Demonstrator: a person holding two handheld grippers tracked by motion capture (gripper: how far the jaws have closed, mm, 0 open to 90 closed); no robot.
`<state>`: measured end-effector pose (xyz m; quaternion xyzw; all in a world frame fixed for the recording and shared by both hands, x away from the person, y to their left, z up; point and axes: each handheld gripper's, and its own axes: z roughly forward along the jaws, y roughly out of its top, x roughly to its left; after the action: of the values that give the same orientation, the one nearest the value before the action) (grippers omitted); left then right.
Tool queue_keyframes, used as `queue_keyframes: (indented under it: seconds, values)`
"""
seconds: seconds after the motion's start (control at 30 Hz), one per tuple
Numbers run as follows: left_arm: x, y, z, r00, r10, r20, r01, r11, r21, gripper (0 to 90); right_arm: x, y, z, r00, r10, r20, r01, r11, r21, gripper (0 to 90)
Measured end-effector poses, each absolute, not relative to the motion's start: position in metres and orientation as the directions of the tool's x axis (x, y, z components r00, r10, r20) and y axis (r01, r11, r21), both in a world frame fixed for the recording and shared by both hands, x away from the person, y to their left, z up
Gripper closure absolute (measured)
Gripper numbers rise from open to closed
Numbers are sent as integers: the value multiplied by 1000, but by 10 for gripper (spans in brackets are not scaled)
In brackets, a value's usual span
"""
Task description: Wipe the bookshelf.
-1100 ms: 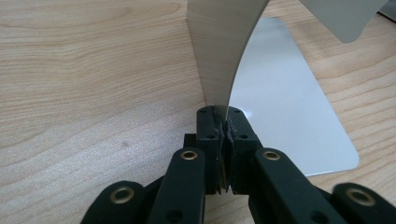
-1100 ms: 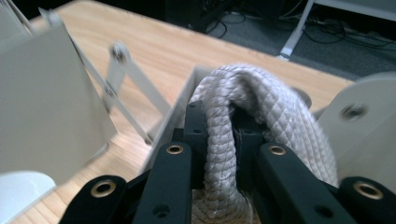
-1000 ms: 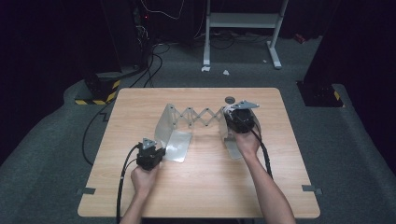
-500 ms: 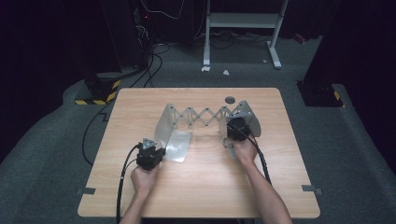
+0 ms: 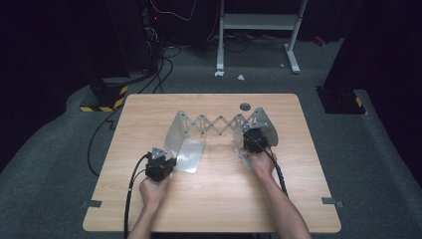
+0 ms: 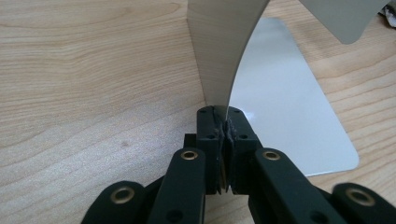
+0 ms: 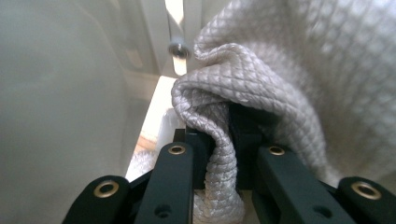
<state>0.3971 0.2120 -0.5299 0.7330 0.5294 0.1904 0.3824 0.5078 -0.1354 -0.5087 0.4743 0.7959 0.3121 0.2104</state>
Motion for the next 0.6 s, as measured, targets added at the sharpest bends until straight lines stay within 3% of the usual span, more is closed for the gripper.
queue_keyframes:
  seconds: [0.6]
  values:
    - [397, 212, -530, 371, 920, -126, 629, -149, 763, 861, 490, -139, -421, -451, 888, -88, 459, 315, 831, 812]
